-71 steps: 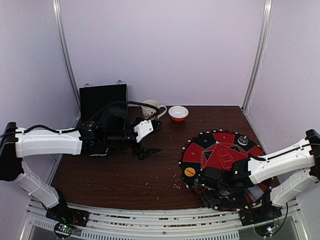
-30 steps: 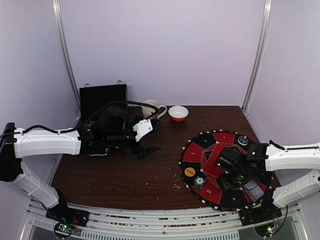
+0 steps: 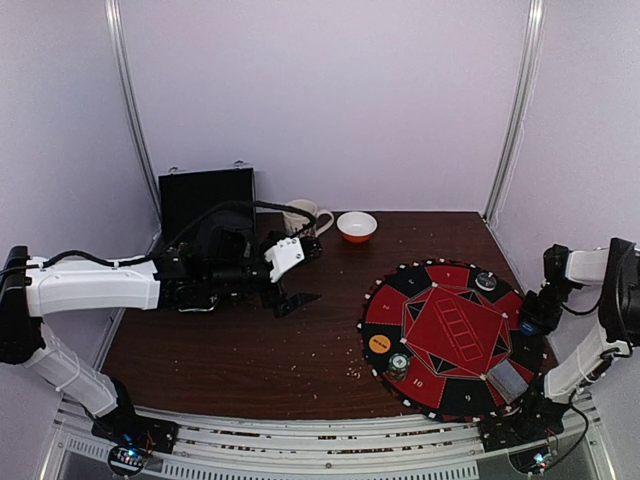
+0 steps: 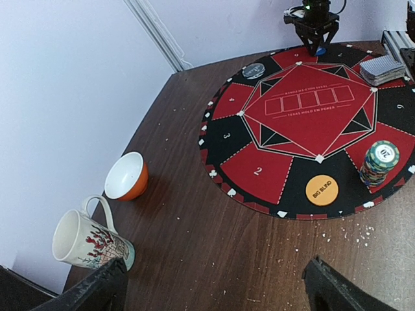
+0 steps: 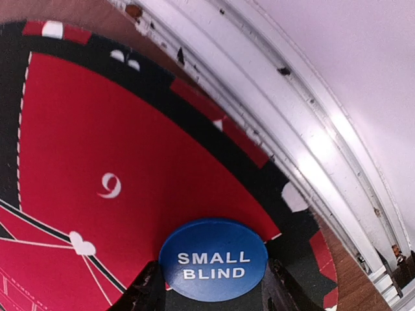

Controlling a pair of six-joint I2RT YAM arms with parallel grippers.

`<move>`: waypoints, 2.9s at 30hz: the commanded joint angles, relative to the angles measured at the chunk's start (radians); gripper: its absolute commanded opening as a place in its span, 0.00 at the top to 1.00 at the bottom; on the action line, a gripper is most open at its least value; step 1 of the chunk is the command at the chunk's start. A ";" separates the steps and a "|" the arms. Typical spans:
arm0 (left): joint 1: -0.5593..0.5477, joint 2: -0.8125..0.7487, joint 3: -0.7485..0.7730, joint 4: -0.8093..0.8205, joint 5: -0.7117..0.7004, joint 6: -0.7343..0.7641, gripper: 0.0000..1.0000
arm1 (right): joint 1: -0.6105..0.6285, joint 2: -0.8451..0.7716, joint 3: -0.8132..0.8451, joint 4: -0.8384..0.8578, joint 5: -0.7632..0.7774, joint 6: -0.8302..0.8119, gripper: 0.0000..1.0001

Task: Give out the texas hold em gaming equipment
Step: Place the small blind button at position6, then move the big blind button to position 2.

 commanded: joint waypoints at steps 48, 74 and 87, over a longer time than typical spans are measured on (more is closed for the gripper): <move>0.093 -0.049 -0.002 0.113 -0.198 -0.072 0.02 | 1.171 0.375 0.574 -0.264 -0.082 -0.137 0.04; 0.095 -0.051 -0.001 0.101 -0.193 -0.059 0.02 | 1.262 0.509 0.617 -0.341 0.003 -0.093 0.49; 0.096 -0.060 -0.005 0.107 -0.194 -0.054 0.02 | 1.189 0.651 0.835 -0.265 0.130 -0.020 0.63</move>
